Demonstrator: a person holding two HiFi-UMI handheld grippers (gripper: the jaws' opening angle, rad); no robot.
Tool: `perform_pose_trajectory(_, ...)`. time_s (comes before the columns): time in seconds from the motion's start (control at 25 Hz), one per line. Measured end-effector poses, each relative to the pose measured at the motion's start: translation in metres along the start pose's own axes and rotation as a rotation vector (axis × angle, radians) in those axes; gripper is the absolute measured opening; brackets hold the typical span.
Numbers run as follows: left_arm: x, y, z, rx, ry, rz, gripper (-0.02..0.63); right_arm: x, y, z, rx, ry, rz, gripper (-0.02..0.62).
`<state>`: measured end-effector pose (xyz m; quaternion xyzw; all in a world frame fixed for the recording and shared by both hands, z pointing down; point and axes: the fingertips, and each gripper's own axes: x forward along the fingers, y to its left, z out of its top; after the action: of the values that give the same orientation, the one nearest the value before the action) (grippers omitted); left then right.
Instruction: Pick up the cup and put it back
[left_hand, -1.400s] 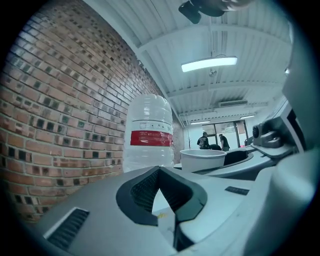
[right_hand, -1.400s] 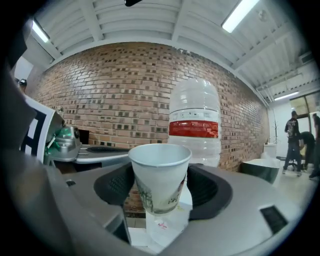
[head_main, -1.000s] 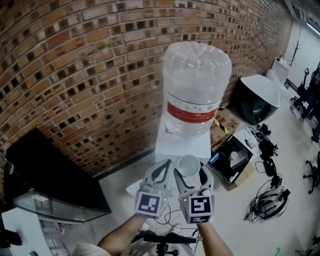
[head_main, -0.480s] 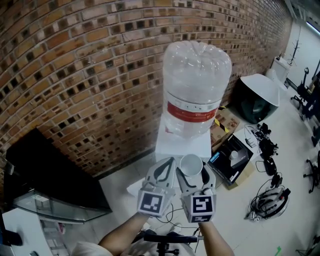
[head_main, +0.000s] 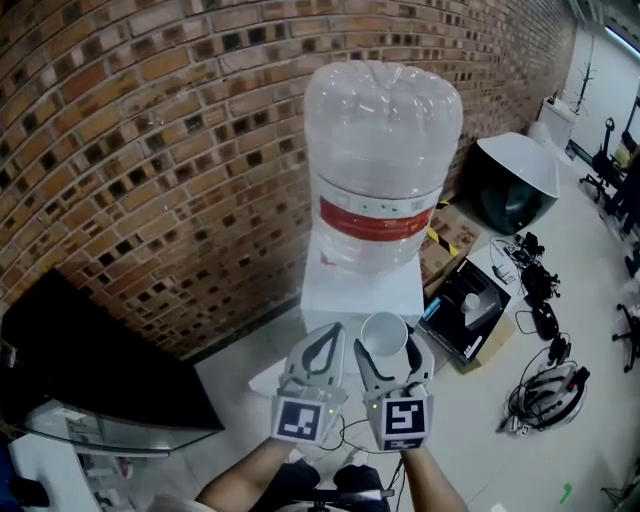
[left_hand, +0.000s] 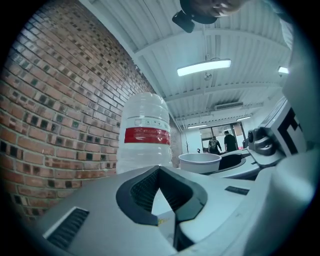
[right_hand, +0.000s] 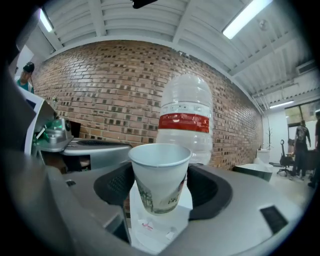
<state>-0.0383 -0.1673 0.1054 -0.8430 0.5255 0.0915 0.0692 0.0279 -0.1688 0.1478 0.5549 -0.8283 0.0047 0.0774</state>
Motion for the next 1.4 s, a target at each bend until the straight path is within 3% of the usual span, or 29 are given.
perform_pose_trajectory(0.24,-0.006,-0.003,-0.059,-0.030,0.027,0.031,0.002,0.011,-0.003,-0.066,0.007,0.044,0.003,0.337)
perform_pose_trajectory(0.56,-0.019,-0.009,-0.146,-0.017,0.034,0.012,0.002,0.025,0.003,-0.153,0.003,0.045,0.019,0.337)
perform_pose_trajectory(0.68,-0.024,-0.010,-0.187,-0.029,0.041,0.026,0.003,0.034,0.001,-0.196,-0.051,0.060,0.029,0.337)
perform_pose_trajectory(1.12,-0.059,-0.020,-0.358,-0.073,0.099,0.036,0.002,0.055,0.008,-0.369,0.008,0.090,0.034,0.337)
perform_pose_trajectory(1.28,-0.066,-0.018,-0.410,-0.048,0.095,0.038,0.002,0.067,0.014,-0.424,-0.011,0.088,0.047,0.337)
perform_pose_trajectory(1.4,-0.070,-0.014,-0.448,-0.075,0.083,0.067,0.003,0.079,0.020,-0.462,-0.049,0.068,0.071,0.337)
